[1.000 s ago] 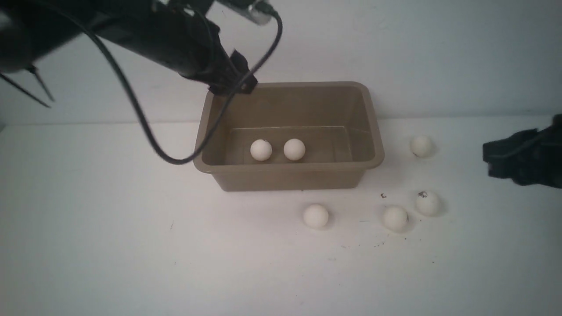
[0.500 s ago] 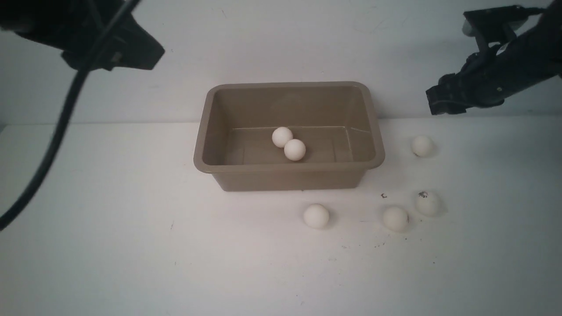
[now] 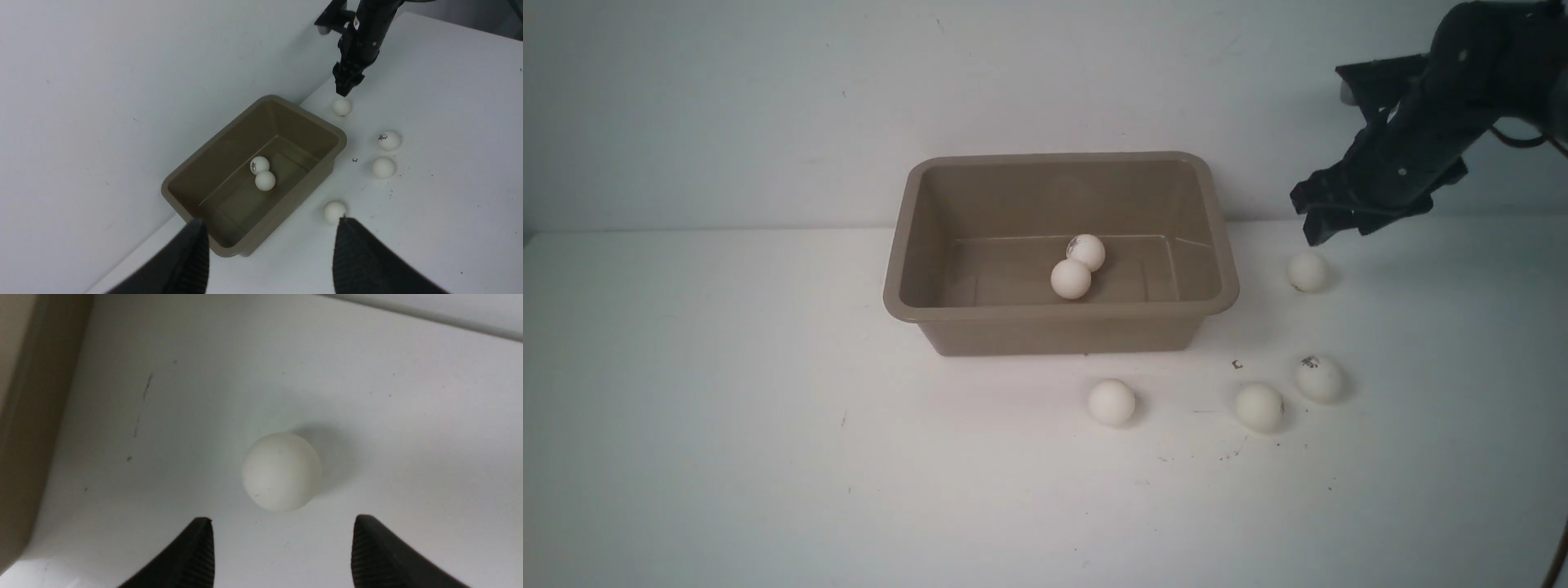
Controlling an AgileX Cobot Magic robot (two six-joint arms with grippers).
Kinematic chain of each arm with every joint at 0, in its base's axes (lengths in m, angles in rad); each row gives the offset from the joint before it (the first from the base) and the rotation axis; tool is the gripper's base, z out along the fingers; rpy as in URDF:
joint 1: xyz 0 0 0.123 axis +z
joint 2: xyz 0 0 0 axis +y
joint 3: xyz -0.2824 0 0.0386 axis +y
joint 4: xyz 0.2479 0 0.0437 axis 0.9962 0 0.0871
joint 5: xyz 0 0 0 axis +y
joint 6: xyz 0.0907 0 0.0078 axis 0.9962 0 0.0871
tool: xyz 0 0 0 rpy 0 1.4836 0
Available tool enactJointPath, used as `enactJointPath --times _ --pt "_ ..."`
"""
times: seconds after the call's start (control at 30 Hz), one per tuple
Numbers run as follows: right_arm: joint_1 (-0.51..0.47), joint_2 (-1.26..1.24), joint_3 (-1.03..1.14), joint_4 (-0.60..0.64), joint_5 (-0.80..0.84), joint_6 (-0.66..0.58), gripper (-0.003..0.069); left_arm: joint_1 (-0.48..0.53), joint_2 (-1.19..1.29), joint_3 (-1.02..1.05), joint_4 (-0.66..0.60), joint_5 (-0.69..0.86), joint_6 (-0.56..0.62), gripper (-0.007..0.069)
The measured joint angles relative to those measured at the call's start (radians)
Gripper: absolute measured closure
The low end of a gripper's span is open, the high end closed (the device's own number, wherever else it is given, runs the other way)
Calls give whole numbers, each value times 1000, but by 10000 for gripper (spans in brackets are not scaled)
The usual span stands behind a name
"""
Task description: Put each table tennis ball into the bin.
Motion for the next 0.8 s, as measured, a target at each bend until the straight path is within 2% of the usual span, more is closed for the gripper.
enactJointPath --times 0.8 --pt "10 137 -17 0 -93 -2 239 0 -18 25 -6 2 -29 251"
